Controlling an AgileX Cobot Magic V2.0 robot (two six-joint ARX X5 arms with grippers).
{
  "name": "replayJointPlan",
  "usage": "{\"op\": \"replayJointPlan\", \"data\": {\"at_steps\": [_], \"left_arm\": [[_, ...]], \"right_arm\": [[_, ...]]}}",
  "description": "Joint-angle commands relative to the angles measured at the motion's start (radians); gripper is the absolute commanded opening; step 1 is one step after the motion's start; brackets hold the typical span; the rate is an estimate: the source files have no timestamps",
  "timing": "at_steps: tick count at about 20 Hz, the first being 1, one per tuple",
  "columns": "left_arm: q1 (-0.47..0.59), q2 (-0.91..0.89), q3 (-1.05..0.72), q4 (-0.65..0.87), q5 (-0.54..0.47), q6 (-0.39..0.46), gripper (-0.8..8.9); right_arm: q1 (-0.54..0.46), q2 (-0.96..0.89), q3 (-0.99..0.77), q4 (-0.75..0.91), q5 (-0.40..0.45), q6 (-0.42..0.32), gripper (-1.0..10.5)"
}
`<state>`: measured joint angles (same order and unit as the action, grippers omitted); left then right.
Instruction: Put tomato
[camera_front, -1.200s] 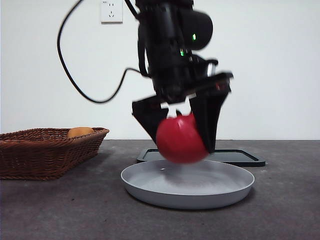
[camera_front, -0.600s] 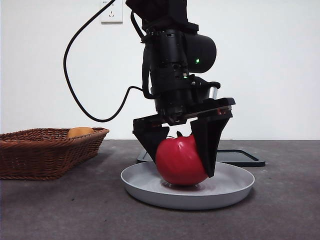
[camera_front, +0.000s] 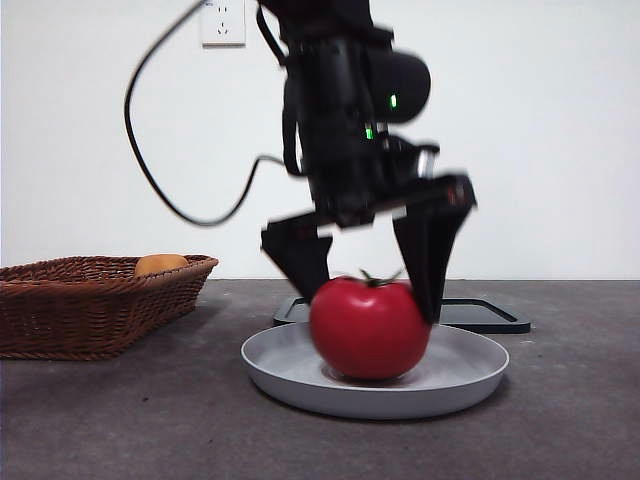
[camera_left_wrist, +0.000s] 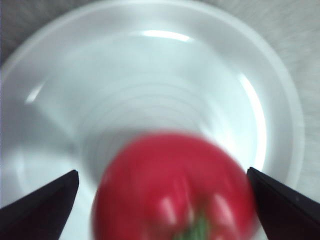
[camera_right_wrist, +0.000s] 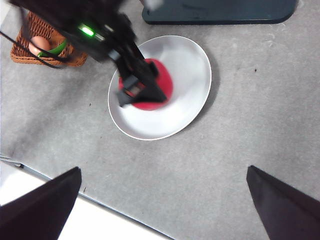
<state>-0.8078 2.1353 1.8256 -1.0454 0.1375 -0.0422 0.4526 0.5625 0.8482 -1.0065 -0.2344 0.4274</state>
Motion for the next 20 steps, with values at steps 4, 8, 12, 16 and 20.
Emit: {"op": "replayJointPlan", "data": {"at_steps": [4, 8, 12, 16, 20], "left_arm": [[-0.018, -0.188, 0.019, -0.048, 0.005, -0.005, 6.55], [-0.056, -0.385, 0.019, -0.070, 0.005, -0.044, 6.55], [-0.108, -0.554, 0.019, -0.143, 0.004, -0.045, 6.55], [-0.158, -0.694, 0.014, -0.248, 0.002, -0.046, 6.55], [-0.208, -0.851, -0.045, -0.269, 0.002, -0.072, 6.55]], "right_arm": [[0.008, 0.013, 0.018, 0.012, 0.000, 0.009, 6.0], [0.008, 0.090, 0.018, 0.032, -0.004, -0.027, 5.8], [0.010, 0.214, 0.018, 0.102, -0.060, -0.055, 5.8], [0.040, 0.345, 0.018, 0.156, -0.061, -0.082, 5.8], [0.092, 0.477, 0.058, 0.211, -0.056, -0.098, 5.8]]}}
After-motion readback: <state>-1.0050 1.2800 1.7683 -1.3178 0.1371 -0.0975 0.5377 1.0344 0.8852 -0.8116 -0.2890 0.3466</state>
